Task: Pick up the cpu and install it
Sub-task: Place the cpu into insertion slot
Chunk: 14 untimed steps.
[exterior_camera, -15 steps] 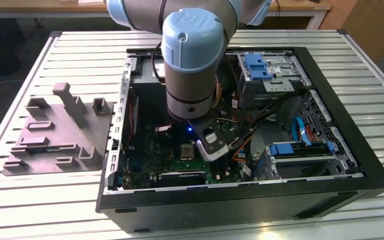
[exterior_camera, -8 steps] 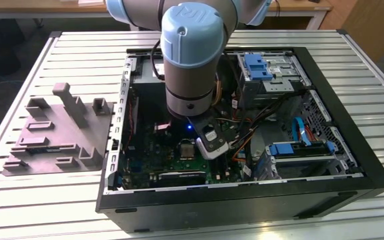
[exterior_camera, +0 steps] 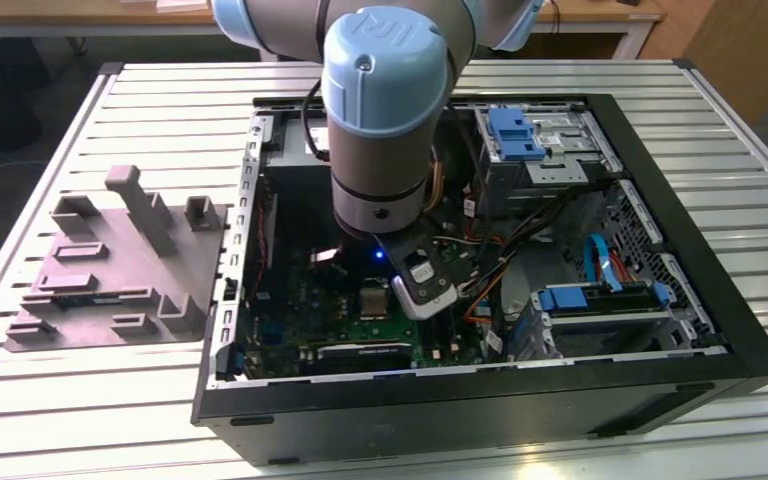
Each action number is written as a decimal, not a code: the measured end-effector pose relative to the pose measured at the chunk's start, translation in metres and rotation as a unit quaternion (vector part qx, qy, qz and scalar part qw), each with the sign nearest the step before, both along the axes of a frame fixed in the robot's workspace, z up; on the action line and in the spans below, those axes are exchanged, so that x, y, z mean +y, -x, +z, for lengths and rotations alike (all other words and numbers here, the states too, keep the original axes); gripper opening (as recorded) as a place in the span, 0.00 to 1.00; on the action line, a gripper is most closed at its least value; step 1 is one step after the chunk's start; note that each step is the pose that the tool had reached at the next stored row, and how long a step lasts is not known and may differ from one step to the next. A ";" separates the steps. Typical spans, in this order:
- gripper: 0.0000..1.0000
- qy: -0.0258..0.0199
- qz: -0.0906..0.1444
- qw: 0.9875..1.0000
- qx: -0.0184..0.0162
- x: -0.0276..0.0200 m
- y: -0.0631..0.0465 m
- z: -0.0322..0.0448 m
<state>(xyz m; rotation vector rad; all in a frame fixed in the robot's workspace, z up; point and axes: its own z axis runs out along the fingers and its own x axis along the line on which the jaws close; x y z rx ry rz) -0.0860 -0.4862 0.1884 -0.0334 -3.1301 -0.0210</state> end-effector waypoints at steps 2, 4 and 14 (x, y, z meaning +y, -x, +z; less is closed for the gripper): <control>0.45 -0.001 0.000 1.000 0.000 -0.0004 0.000 -0.0004; 0.45 -0.001 0.000 1.000 0.000 -0.0014 0.000 -0.0001; 0.46 -0.001 0.000 1.000 0.001 -0.0018 -0.001 0.0007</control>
